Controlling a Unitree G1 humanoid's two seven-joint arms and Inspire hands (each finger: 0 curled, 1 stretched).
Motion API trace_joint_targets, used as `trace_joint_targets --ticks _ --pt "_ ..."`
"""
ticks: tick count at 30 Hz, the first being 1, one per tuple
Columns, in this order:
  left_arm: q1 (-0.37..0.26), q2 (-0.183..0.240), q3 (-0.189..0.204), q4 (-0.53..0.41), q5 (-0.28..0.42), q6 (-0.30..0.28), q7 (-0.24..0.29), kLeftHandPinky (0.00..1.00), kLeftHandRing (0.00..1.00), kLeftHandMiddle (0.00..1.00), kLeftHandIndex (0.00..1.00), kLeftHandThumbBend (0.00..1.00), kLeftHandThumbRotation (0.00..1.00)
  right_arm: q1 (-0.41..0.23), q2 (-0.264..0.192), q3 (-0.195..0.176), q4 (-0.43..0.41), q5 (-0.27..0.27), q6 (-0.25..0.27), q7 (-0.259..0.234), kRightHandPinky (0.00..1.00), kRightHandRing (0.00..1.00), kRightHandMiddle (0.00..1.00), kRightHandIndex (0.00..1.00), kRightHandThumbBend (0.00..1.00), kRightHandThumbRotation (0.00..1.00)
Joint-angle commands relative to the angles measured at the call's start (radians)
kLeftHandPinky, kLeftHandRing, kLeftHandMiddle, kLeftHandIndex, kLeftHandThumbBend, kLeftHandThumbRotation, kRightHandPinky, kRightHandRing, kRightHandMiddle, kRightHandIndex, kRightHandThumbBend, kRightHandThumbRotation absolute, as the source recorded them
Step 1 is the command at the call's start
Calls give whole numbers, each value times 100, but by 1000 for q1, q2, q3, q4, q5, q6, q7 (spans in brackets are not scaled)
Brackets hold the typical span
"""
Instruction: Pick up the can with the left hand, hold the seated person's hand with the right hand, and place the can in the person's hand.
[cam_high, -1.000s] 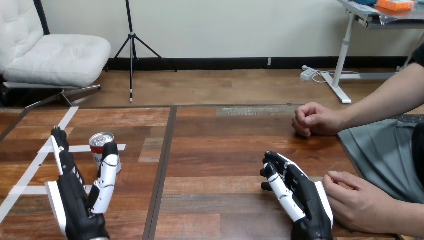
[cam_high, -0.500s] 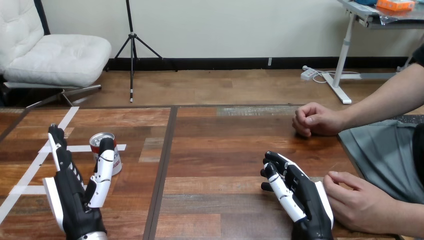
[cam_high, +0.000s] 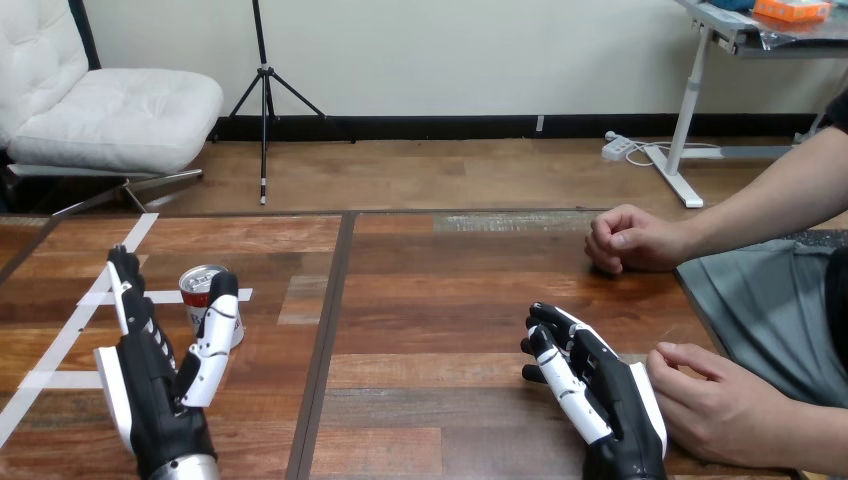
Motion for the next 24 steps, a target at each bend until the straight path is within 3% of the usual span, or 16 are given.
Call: trace_joint_targets --ticks 1,10,24 --pt "-85 26 2 8 -3 5 -18 100 100 100 100 57 46 -44 9 4 -19 9 8 1 72 80 83 79 55 58" --pt "-108 28 11 39 -15 1 -46 100 100 100 100 55 38 -42 12 4 -27 13 17 0 72 80 83 79 55 57" --pt "-123 40 8 61 23 37 -27 100 100 100 100 55 35 -39 10 6 -34 11 21 4 72 79 83 79 55 57"
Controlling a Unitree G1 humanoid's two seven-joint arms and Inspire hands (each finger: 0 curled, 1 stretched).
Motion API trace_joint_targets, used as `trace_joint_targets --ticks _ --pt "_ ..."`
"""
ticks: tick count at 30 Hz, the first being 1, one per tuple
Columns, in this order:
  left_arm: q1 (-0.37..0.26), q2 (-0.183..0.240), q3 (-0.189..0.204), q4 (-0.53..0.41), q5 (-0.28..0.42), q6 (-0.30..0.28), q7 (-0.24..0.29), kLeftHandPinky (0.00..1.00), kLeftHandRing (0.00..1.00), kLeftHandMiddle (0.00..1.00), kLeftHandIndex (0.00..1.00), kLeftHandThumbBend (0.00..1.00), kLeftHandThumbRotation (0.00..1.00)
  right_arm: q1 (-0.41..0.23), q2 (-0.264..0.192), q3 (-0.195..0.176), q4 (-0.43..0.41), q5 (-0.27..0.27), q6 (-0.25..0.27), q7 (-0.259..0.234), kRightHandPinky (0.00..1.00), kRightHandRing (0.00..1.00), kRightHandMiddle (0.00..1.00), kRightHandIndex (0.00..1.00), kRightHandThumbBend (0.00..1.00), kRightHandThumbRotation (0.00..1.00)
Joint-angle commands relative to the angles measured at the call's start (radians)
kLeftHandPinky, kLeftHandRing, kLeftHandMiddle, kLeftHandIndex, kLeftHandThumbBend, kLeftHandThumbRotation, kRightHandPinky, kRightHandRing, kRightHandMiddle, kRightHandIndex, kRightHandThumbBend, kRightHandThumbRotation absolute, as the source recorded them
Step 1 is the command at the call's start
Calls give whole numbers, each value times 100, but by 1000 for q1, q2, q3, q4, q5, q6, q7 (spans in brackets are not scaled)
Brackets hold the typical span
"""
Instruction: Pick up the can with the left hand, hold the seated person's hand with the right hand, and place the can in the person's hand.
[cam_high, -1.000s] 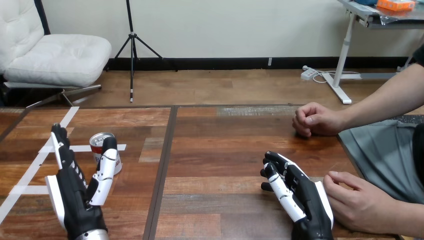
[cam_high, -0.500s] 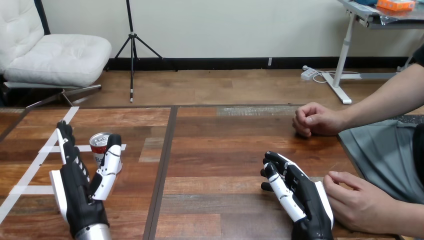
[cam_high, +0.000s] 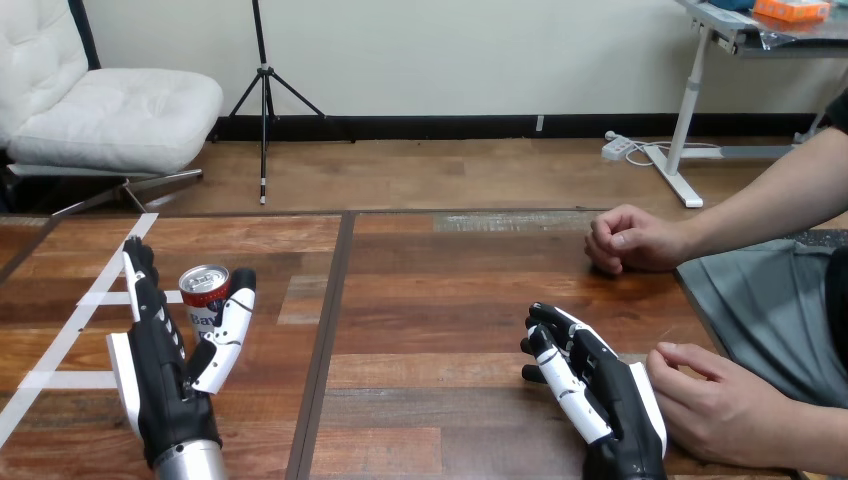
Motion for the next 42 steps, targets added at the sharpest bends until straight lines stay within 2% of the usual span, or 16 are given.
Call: trace_joint_targets --ticks 1,14,20,34,42 --pt "-72 31 -8 14 27 8 6 100 100 100 100 55 35 -39 9 6 -30 9 13 2 72 79 83 79 55 57" --pt "-86 41 -13 39 27 28 -2 100 100 100 100 55 27 -42 9 6 -28 5 13 0 71 79 82 78 54 57" --pt "-93 46 -14 48 30 52 0 100 100 100 100 57 26 -42 9 6 -30 8 15 1 71 79 82 78 54 57" --pt "-111 56 -14 76 43 67 15 100 100 100 100 58 23 -40 8 7 -36 3 21 -2 71 80 83 79 55 57" --pt "-120 58 -10 82 39 104 12 100 100 100 100 59 22 -42 11 4 -31 14 16 4 71 79 82 78 54 57"
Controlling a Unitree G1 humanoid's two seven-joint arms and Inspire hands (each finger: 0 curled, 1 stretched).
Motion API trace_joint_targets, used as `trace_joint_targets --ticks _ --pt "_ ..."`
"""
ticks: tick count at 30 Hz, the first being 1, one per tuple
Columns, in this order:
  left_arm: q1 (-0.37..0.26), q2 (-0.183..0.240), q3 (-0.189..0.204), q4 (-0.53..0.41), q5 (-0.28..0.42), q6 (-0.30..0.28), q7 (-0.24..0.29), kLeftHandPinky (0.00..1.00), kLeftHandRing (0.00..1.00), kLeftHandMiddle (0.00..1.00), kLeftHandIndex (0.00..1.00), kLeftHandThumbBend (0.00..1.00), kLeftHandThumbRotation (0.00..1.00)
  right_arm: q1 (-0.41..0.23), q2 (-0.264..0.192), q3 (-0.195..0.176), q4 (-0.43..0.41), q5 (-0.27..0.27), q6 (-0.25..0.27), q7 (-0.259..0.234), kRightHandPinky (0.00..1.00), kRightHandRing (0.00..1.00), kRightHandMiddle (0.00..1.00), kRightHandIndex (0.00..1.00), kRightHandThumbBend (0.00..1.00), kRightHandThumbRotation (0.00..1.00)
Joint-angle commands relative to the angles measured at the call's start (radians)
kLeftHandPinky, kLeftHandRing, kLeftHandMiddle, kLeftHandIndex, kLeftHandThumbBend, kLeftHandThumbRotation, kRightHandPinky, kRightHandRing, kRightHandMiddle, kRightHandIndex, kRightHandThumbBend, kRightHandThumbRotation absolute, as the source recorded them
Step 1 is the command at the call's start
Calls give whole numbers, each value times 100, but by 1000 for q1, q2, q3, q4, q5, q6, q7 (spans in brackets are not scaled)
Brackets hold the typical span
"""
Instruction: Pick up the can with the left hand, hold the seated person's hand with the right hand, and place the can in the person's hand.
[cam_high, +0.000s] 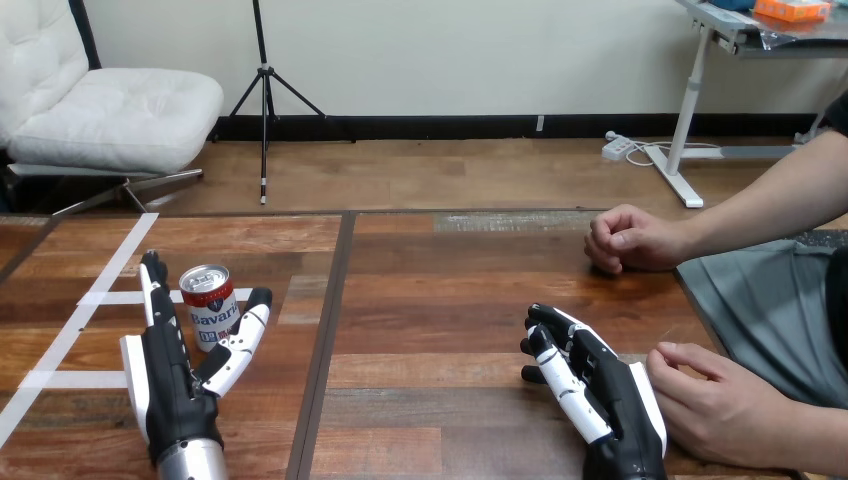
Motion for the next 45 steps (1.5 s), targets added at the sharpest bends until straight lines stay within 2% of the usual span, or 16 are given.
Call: trace_joint_targets --ticks 1,6,14,22,32,45 --pt "-76 27 -9 4 8 20 0 100 100 100 100 59 21 -42 11 3 -27 17 9 6 71 79 82 78 54 57" --pt "-84 33 -11 18 17 29 5 100 99 100 100 59 19 -43 12 1 -21 23 -1 9 70 78 81 78 54 55" --pt "-106 46 -16 55 33 40 22 99 98 100 100 59 16 -40 10 4 -31 17 10 2 69 77 81 77 54 54" --pt "-125 60 -24 87 46 51 37 98 97 99 100 60 16 -36 12 4 -34 23 6 5 69 77 81 77 55 55" --pt "-153 69 -22 112 40 84 40 99 97 98 100 60 16 -34 7 7 -36 19 8 5 69 78 81 78 56 55" --pt "-176 74 -14 141 28 81 39 99 96 97 98 60 14 -26 3 14 -45 5 7 0 70 79 82 78 56 58"
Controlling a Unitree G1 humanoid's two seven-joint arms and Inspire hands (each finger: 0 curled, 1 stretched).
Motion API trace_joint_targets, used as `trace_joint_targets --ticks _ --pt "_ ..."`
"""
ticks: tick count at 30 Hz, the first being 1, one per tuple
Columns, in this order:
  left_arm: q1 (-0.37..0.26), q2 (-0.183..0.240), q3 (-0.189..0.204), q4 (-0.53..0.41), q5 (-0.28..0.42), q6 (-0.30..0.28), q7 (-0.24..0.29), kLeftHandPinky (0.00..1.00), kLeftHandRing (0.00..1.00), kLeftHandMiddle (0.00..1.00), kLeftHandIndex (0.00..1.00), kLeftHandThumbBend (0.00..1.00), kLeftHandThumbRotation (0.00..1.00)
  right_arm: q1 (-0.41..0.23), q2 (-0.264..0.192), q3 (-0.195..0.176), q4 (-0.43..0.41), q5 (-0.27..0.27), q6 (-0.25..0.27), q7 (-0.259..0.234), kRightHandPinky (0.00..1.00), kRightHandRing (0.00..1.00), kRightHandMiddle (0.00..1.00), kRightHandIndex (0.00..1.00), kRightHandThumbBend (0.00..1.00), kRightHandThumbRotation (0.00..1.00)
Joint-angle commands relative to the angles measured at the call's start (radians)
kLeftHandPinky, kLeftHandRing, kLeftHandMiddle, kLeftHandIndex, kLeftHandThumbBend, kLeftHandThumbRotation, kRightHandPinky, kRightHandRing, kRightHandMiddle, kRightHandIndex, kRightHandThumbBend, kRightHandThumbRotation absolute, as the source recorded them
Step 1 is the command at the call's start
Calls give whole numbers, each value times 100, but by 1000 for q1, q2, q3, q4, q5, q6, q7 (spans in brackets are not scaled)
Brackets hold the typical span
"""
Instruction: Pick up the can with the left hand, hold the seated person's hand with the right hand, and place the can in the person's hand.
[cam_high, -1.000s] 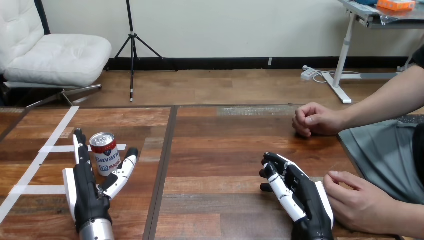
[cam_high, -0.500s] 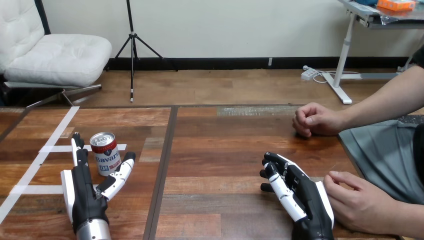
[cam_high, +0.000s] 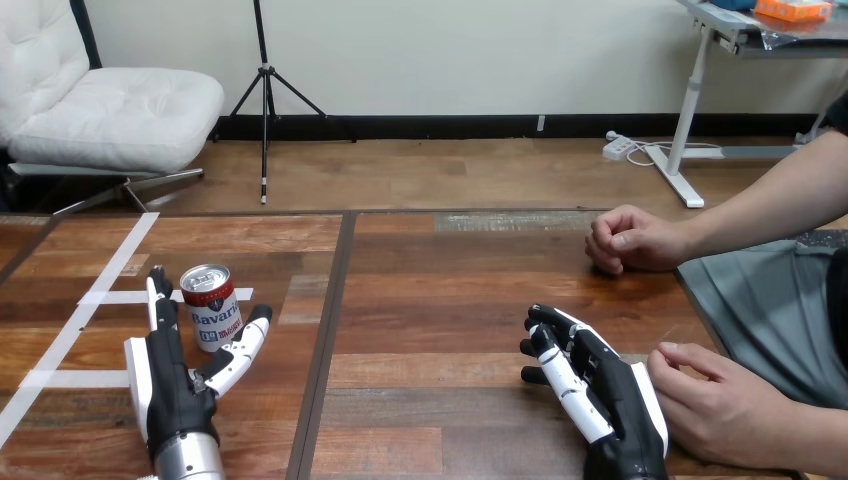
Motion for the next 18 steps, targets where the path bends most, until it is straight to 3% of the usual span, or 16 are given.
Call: trace_joint_targets --ticks 1,10,18 --pt "-92 29 -10 10 3 -8 5 99 96 97 98 60 14 -27 4 13 -43 -8 6 -2 70 79 82 78 56 58" --pt "-106 34 -14 20 17 4 30 96 94 95 97 60 14 -27 7 11 -39 -3 9 3 69 79 82 78 56 59" --pt "-115 31 -9 23 -2 -2 18 95 95 96 97 59 11 -28 9 12 -34 -4 5 3 69 79 82 78 57 60"
